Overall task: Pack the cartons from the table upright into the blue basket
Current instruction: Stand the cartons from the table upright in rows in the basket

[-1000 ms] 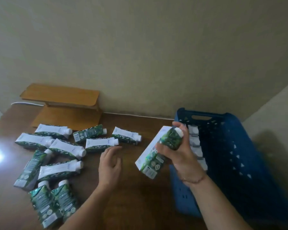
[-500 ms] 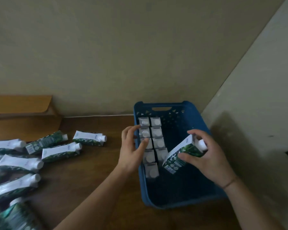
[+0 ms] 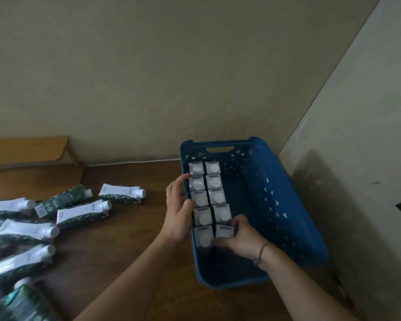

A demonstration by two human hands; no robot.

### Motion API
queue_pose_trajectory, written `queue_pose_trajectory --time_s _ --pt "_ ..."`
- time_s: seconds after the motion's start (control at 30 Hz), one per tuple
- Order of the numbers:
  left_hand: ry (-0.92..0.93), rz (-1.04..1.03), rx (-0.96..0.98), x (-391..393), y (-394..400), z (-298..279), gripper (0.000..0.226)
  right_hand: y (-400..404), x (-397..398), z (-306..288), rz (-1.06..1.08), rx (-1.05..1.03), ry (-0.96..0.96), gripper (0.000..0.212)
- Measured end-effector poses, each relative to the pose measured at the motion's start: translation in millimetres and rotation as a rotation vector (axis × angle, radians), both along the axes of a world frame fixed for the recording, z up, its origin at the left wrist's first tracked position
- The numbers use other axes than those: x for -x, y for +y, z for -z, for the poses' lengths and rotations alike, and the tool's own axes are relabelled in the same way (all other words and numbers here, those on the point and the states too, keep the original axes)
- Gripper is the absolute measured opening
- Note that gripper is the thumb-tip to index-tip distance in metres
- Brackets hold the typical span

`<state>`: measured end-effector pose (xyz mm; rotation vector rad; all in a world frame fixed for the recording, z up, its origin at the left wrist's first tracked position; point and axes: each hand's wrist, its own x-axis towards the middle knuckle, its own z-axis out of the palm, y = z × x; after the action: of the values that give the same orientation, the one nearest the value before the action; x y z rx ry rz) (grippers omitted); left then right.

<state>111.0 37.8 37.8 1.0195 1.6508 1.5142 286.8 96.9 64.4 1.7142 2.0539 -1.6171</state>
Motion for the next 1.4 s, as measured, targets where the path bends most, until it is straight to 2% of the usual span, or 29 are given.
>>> queue_pose_trajectory --time_s 0.07,0.27,0.33,0.4,0.47,0.53,0.63,0.7,0.9,1.03,1.13,1.23,1.3,1.37,1.4 --pt "-0.004 0.01 -0.012 0 0 1 0.054 2 -1 -2 -0.048 0.015 0.0 0.065" --pt "0.021 0.104 0.007 9 -7 0 0.052 7 -6 -4 -0.163 -0.029 -0.112 0.054" --pt "0.064 0.14 0.003 16 -15 6 0.058 7 -5 -9 -0.22 -0.107 -0.189 0.05" --pt "0.117 0.128 0.064 27 -28 16 0.061 8 -1 -21 -0.261 -0.282 -0.316 0.044" --pt "0.284 0.028 0.182 47 -41 31 0.055 6 11 -34 -0.257 -0.51 -0.36 0.035" --pt "0.61 -0.023 0.352 77 -53 44 0.05 0 33 -45 -0.223 -0.698 -0.192 0.031" --pt "0.977 0.064 0.653 126 -64 50 0.065 -18 76 -55 -0.312 -0.883 0.051 0.028" --pt "1.092 0.074 0.758 156 -60 52 0.073 -32 104 -55 -0.44 -0.948 0.05 0.026" --pt "1.261 0.157 0.819 206 -16 60 0.082 -41 162 -37 -0.787 -0.849 -0.202 0.038" --pt "1.298 0.313 0.902 216 11 63 0.065 -34 179 -36 -0.739 -0.695 -0.216 0.04" --pt "1.21 0.191 0.701 221 10 65 0.058 -25 186 -33 -0.594 -0.638 -0.138 0.047" --pt "1.129 -0.08 0.299 209 0 60 0.06 -14 193 -28 -0.406 -0.599 -0.062 0.071" --pt "1.11 -0.24 -0.004 191 0 49 0.056 -4 199 -31 -0.285 -0.499 -0.004 0.085" --pt "1.095 -0.305 -0.222 170 5 34 0.051 6 202 -36 -0.158 -0.41 0.091 0.079" --pt "1.091 -0.318 -0.295 160 8 26 0.049 10 201 -39 -0.127 -0.424 0.16 0.063"
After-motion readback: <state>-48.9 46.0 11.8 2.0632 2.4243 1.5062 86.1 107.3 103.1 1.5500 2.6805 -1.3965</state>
